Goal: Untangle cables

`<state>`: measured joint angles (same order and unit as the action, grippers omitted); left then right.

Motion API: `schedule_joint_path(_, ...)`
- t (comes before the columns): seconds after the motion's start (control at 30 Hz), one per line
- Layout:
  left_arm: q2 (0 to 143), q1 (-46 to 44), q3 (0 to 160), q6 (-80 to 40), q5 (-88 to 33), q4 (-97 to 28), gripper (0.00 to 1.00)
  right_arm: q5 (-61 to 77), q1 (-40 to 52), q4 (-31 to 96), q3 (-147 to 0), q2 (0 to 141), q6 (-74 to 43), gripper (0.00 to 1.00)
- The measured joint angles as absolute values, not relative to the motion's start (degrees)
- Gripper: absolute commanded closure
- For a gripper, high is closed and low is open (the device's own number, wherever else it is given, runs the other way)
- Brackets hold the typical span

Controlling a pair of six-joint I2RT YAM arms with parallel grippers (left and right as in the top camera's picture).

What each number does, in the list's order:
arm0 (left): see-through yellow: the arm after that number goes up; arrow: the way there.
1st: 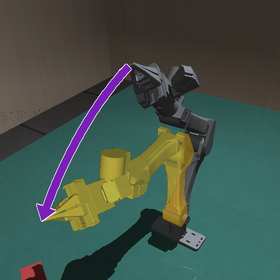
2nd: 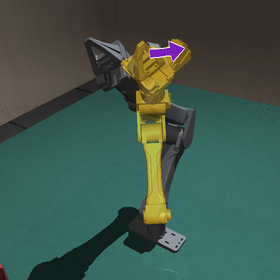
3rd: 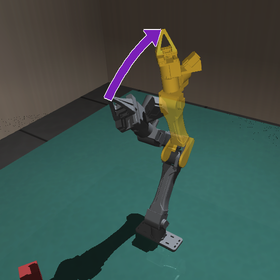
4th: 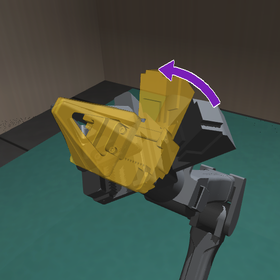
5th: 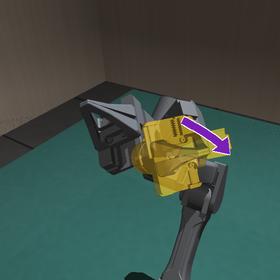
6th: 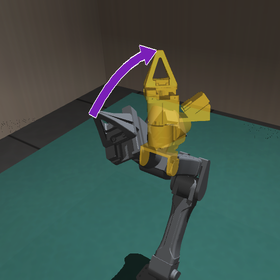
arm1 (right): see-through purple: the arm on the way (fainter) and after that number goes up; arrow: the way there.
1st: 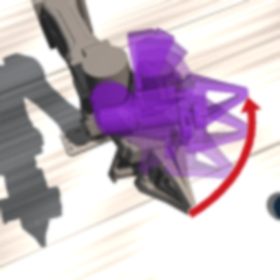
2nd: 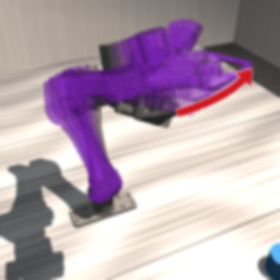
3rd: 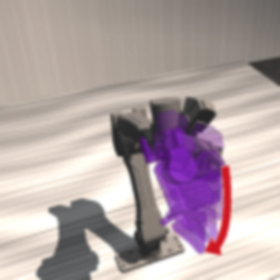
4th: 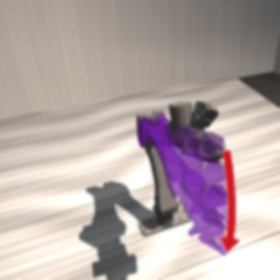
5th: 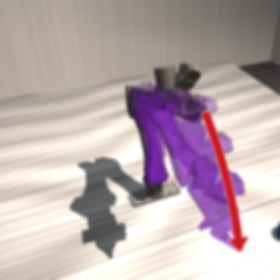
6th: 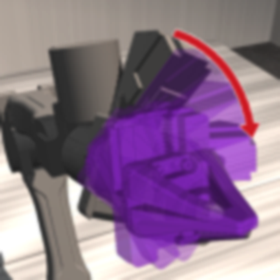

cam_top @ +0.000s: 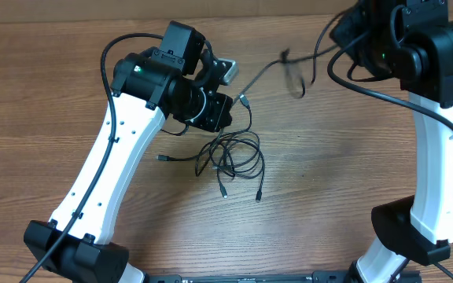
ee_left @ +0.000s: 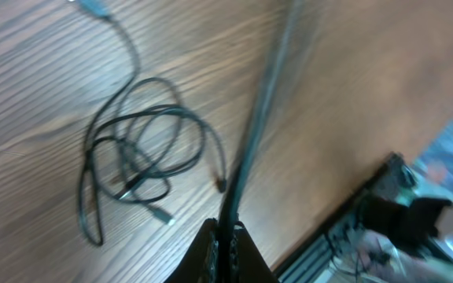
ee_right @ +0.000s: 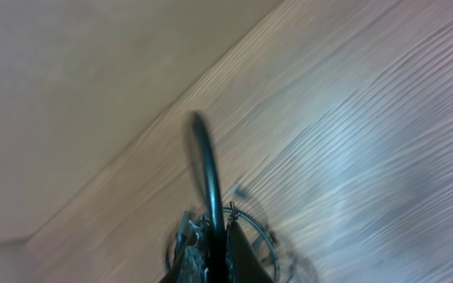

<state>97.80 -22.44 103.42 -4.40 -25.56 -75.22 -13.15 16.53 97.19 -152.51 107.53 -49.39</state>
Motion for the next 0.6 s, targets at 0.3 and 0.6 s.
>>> schedule_joint_path(0.3,97.8,-22.4,103.4,-11.6,-17.9,-75.9,0.96,-20.7,16.5,96.0,-144.6,107.5,-47.5,0.95)
schedule_joint_path(0.6,97.8,-22.4,103.4,-23.0,-4.9,-80.4,0.96,-22.0,15.8,93.2,-134.2,107.5,-47.1,0.95)
